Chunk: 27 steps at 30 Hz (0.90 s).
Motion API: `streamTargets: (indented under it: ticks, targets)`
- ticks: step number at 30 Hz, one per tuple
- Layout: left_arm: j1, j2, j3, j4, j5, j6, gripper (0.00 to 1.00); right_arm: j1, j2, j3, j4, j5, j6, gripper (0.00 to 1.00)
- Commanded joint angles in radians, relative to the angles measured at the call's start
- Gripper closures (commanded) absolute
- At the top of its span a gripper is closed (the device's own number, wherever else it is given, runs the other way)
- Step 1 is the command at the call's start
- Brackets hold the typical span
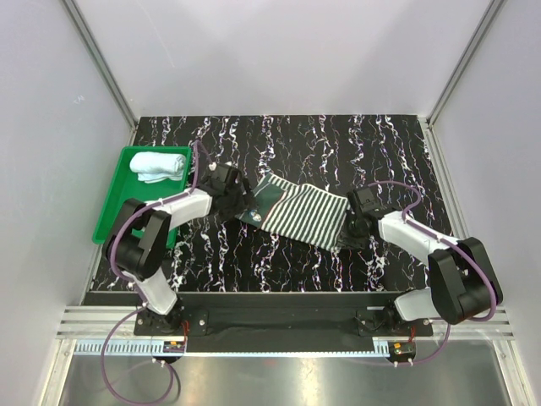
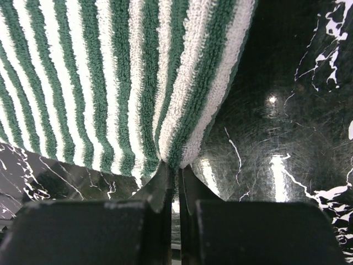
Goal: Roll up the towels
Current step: Fold the towel
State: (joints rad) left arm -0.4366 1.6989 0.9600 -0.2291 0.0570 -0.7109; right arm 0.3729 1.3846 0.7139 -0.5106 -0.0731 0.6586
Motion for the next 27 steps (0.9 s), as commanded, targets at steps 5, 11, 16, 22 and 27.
streamTargets:
  ticks: [5,11,16,22,27]
  targets:
    - [-0.001,0.077,0.112,0.022,0.001,-0.001,0.55,0.0,0.005,-0.022,0.023,-0.017,-0.013,1.0]
    - [-0.004,0.078,0.143,-0.001,0.012,0.021,1.0,0.0,0.004,-0.024,0.021,-0.021,-0.011,1.0]
    - [-0.017,0.016,0.264,-0.176,-0.052,0.099,1.0,0.0,0.007,-0.033,0.029,-0.017,-0.001,1.0]
    - [-0.045,0.015,0.501,-0.335,-0.063,0.223,1.0,0.0,0.01,-0.056,0.046,-0.022,0.015,1.0]
    - [-0.057,0.042,0.565,-0.225,0.2,0.376,1.0,0.0,0.002,-0.062,0.049,-0.025,0.016,1.0]
